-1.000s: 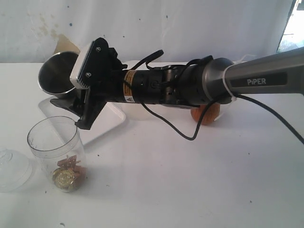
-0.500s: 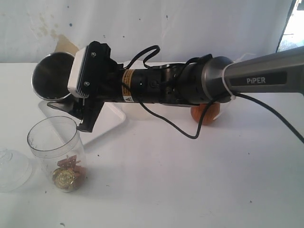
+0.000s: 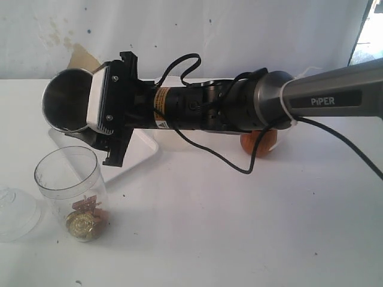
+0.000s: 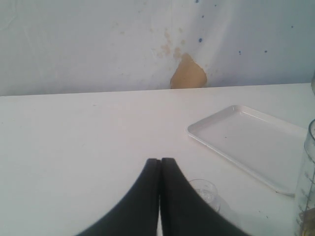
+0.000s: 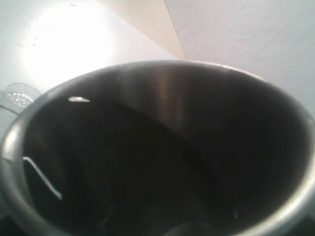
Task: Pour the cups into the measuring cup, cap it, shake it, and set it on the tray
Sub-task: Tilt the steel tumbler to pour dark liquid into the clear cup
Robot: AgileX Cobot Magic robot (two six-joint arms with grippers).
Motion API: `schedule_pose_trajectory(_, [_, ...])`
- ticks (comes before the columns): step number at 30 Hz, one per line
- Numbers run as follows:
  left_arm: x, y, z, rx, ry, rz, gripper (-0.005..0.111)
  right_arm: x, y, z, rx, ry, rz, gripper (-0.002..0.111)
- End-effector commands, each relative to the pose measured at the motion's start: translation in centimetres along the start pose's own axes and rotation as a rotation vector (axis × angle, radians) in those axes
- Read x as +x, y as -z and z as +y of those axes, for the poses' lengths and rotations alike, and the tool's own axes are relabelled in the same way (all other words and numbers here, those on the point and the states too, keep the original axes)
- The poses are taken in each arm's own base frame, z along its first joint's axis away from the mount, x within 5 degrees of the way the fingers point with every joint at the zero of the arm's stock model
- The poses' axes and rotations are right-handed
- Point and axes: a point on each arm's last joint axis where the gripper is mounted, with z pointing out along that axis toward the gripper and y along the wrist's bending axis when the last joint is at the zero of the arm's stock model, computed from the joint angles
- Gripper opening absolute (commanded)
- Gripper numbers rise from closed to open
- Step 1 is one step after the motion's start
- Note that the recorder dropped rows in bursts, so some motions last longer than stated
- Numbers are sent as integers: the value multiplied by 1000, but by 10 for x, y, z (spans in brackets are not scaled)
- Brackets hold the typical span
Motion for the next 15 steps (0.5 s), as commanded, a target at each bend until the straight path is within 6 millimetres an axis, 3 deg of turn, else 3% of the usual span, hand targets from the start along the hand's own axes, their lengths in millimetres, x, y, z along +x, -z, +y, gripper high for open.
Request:
schedule_pose_trajectory(1, [0, 0, 0, 5, 3, -12, 1, -14, 0, -8, 29, 40, -64, 0])
schedule_pose_trajectory(15, [0, 0, 0, 5, 3, -12, 1, -13, 0, -8, 32, 147, -55, 0])
